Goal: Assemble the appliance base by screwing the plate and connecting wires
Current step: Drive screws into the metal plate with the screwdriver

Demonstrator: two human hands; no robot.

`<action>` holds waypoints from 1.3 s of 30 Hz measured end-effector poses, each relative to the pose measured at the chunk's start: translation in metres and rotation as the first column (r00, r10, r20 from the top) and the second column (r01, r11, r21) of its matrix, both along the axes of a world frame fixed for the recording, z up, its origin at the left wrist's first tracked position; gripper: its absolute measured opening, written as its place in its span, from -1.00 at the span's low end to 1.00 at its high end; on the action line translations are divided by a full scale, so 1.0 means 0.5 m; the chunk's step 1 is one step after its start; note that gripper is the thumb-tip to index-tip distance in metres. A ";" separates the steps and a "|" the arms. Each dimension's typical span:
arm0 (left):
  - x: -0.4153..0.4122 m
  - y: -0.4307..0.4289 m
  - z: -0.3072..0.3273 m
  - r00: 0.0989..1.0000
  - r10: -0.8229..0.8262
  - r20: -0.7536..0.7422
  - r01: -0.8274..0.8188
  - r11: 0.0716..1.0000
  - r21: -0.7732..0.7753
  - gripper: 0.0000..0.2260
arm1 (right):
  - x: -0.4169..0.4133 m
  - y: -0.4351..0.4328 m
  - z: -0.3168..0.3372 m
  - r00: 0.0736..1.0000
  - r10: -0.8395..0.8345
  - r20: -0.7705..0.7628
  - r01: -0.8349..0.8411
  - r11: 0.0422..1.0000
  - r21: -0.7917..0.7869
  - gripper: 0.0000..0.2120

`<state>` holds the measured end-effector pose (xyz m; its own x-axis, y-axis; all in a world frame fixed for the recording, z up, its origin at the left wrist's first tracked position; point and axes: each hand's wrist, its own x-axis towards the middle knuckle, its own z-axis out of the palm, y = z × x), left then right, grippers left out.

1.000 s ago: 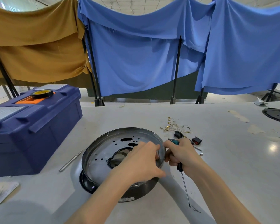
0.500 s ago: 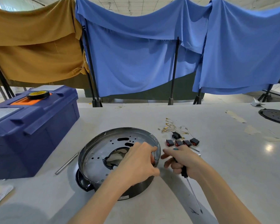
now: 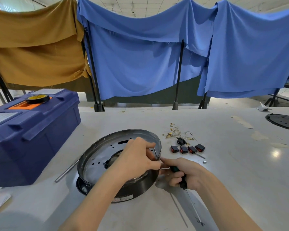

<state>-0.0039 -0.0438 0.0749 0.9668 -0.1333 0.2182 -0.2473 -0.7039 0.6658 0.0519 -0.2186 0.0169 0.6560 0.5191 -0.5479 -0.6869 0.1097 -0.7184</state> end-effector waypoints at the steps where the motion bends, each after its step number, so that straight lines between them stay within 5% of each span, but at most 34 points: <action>1: 0.001 0.004 0.004 1.000 0.008 -0.001 -0.008 0.999 -0.038 -0.40 | 0.001 -0.002 0.002 1.000 0.006 -0.016 -0.005 0.999 0.040 -0.78; 10: 0.005 -0.010 0.019 0.999 -0.031 -0.013 0.025 0.933 -0.358 -0.55 | 0.003 -0.018 0.010 0.994 -0.097 -0.040 0.105 0.934 0.342 -0.92; 17: 0.033 -0.035 0.025 0.969 0.146 0.199 -0.099 0.968 -0.229 -0.96 | 0.009 -0.025 0.011 0.988 -0.153 -0.009 0.140 0.876 0.461 -0.87; 26: 0.040 -0.049 0.048 0.912 0.229 0.340 -0.209 0.973 -0.094 -0.88 | -0.007 -0.027 0.030 0.964 -0.193 0.185 0.060 0.831 0.554 -0.90; 34: 0.021 -0.075 0.042 0.841 0.340 0.421 -0.286 0.940 -0.186 -0.87 | -0.014 -0.020 0.043 0.921 -0.294 0.254 0.135 0.854 0.502 -0.83; 39: 0.034 -0.059 0.067 0.898 0.283 0.337 -0.189 0.940 -0.284 -0.87 | -0.019 -0.024 0.052 0.905 -0.283 0.318 0.082 0.849 0.523 -0.78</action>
<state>0.0132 -0.0735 0.1083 0.8067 0.1900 0.5596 -0.3532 -0.6040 0.7144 0.0422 -0.2304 0.0428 0.8651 0.4994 0.0469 -0.3118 0.6088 -0.7295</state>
